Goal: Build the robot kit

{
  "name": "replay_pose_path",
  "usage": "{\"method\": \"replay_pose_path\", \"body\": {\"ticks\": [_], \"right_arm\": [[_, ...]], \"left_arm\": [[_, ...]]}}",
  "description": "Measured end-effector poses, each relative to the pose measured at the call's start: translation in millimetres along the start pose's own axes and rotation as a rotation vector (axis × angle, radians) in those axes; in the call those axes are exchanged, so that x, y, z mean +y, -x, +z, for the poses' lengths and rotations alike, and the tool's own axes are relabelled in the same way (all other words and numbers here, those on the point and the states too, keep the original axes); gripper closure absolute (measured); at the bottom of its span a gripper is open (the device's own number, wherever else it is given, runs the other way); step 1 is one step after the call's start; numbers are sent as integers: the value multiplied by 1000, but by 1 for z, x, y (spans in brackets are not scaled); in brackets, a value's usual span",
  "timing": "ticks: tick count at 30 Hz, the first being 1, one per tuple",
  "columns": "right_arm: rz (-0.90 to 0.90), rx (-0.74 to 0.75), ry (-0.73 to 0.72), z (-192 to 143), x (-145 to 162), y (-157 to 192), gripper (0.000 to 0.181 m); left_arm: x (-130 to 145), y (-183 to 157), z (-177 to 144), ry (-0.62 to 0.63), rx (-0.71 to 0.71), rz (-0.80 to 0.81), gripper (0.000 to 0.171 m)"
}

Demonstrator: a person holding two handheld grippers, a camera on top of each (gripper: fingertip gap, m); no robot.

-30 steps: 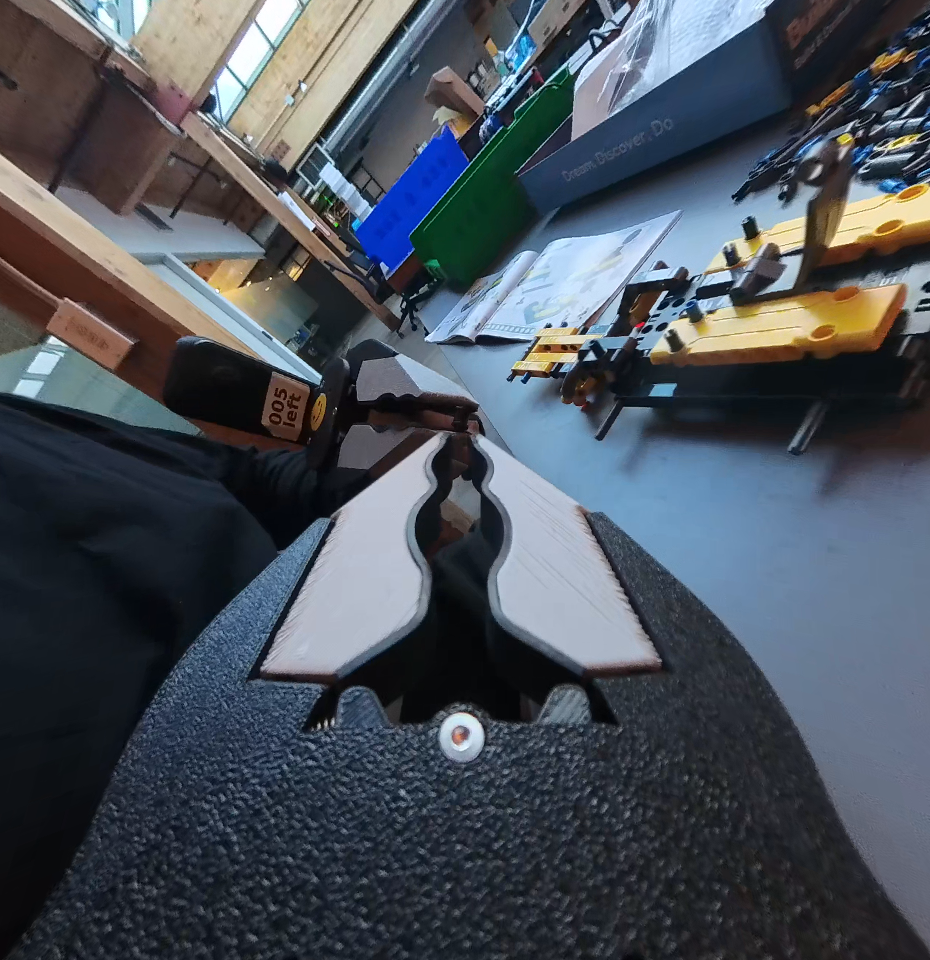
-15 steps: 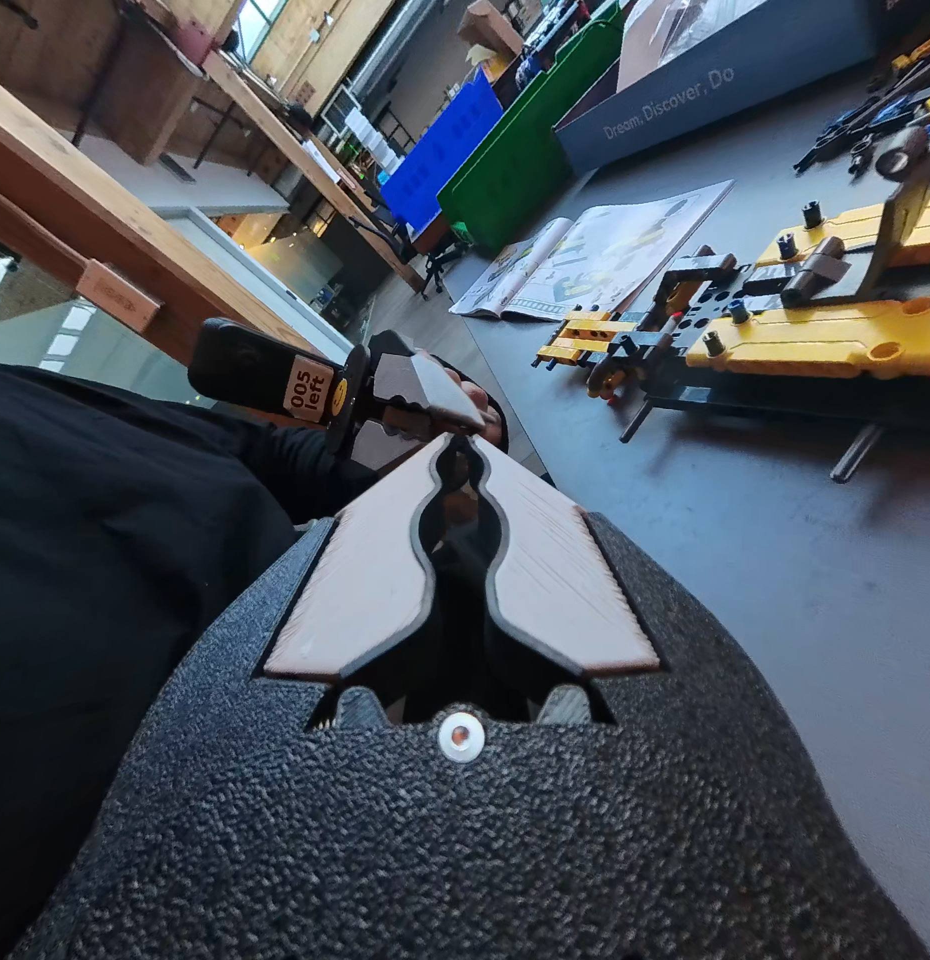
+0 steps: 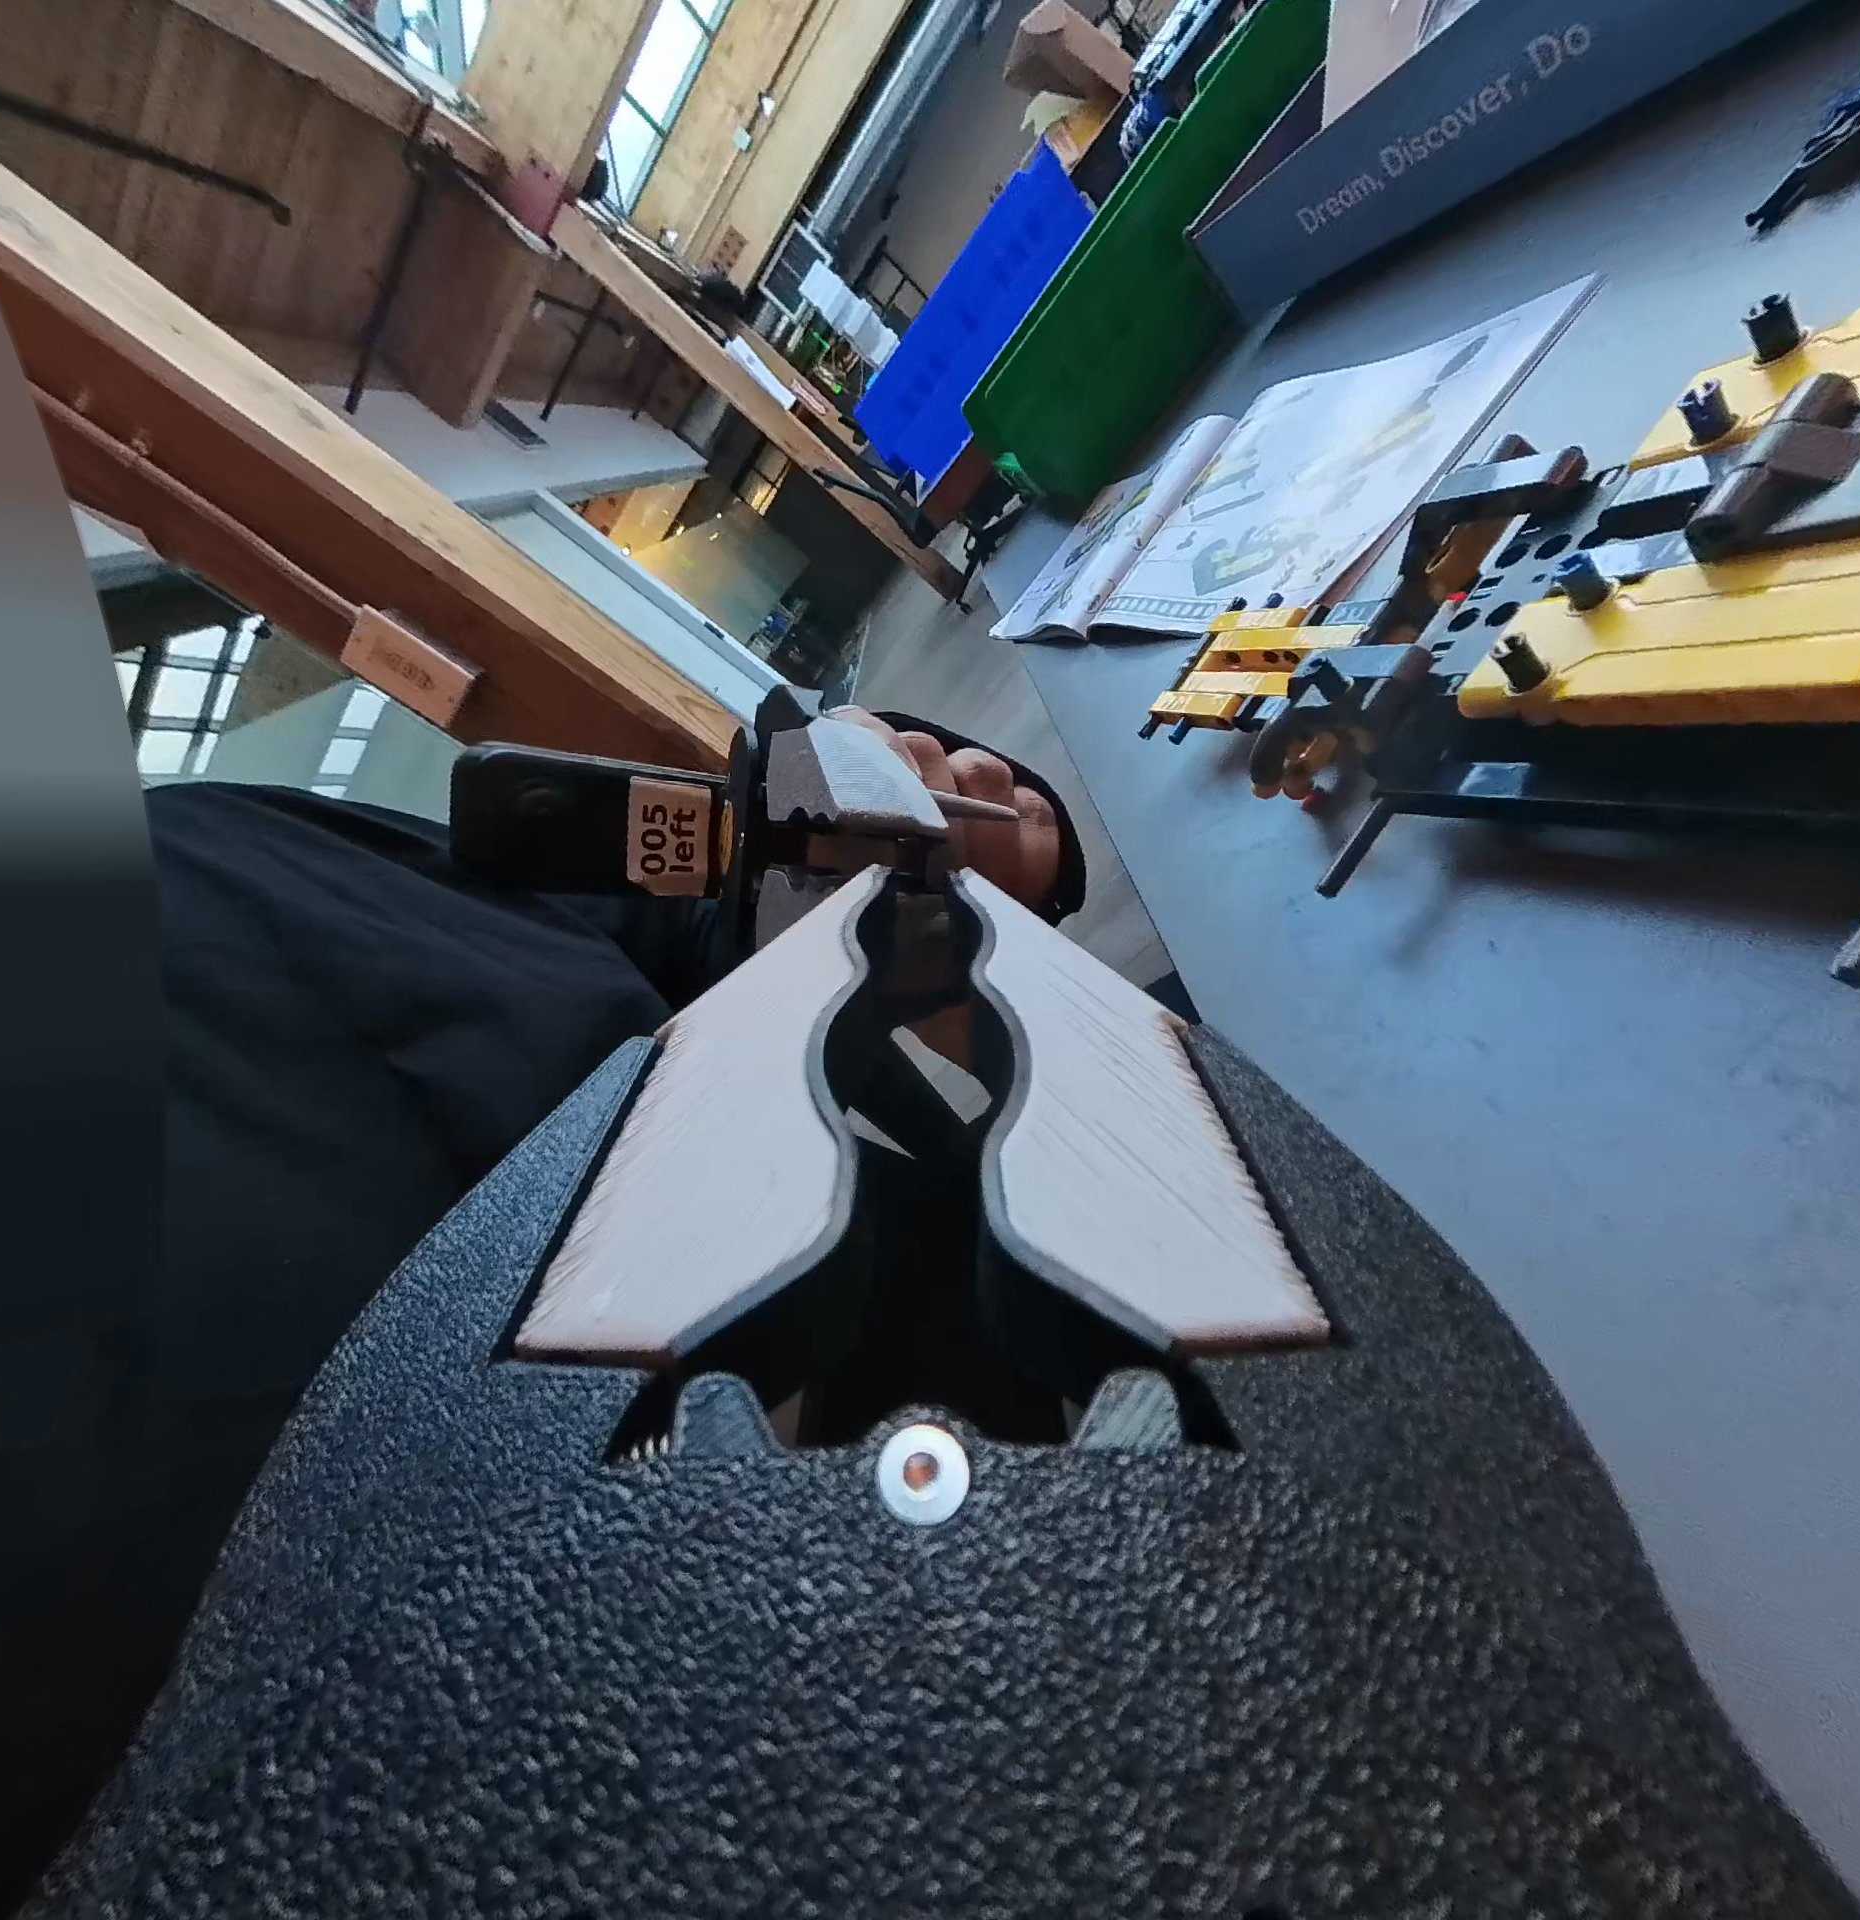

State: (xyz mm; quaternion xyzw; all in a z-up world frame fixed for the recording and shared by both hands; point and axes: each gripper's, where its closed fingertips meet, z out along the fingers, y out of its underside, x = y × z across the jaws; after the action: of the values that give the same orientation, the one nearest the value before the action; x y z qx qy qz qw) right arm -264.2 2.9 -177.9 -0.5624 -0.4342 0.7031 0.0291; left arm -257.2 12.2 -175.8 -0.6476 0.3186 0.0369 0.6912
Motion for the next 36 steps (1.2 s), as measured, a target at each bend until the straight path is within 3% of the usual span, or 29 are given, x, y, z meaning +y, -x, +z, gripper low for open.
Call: {"method": "replay_pose_path", "body": {"ticks": [8, 27, 36], "right_arm": [[-24, 3, 31, 1, 3, 1, 174], [-73, 53, 32, -2, 0, -4, 175], [-14, 29, 5, 0, 0, -7, 174]], "left_arm": [[3, -5, 2, 33, -18, 121, 167], [5, -2, 6, 48, -48, 104, 167], [9, -1, 6, 86, -80, 213, 167]]}}
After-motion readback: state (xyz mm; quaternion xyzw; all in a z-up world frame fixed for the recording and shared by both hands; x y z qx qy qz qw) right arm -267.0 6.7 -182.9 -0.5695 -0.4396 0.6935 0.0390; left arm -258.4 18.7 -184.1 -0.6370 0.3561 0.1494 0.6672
